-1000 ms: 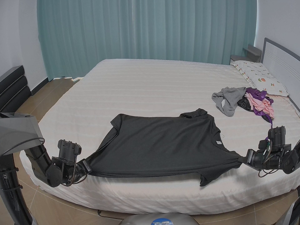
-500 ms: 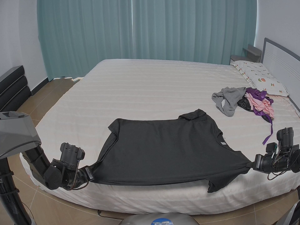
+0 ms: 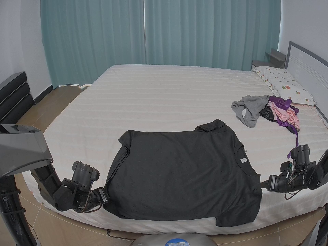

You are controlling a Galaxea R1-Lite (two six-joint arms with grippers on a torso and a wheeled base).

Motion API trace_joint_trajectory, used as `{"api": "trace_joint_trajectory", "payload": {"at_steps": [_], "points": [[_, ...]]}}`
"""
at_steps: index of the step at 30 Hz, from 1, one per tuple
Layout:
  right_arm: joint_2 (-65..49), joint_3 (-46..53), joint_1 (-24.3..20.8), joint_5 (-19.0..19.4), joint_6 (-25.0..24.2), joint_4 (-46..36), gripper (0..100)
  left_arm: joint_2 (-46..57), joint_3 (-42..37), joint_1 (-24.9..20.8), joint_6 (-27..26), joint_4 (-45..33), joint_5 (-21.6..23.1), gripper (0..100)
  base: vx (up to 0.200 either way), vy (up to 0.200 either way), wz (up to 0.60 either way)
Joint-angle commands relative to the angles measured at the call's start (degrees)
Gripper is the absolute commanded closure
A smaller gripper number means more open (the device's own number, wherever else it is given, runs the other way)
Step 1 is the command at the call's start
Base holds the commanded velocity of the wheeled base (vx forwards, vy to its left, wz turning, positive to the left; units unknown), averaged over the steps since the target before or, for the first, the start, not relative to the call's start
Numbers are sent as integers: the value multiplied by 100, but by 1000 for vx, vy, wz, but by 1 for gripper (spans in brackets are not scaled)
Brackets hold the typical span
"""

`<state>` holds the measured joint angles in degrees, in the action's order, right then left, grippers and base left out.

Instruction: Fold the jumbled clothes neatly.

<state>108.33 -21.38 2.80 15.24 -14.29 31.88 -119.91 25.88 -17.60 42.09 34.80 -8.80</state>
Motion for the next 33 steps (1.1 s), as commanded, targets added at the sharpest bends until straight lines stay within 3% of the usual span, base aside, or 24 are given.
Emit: {"api": "trace_joint_trajectory", "payload": {"at_steps": [1, 10, 17, 20, 26, 33], "points": [[725, -182, -131, 23, -127, 363, 0, -112, 49, -15, 9, 26, 54, 0, 0, 0, 0], [1112, -217, -131, 32, -698, 1365, 0, 213, 93, 240, 9, 404, 72, 0, 0, 0, 0], [954, -244, -131, 23, -1103, 1602, 0, 231, 119, 249, 264, 615, 63, 0, 0, 0, 0], [760, -200, -140, 32, -1305, 1716, 0, 213, 163, 301, 326, 607, 89, 0, 0, 200, 0], [699, -165, -228, 32, -1349, 1716, 0, 205, 163, 363, 317, 624, 89, 0, 0, 200, 0], [699, -173, -228, 32, -1357, 1725, 0, 205, 198, 398, 335, 624, 274, 0, 0, 0, 0]]}}
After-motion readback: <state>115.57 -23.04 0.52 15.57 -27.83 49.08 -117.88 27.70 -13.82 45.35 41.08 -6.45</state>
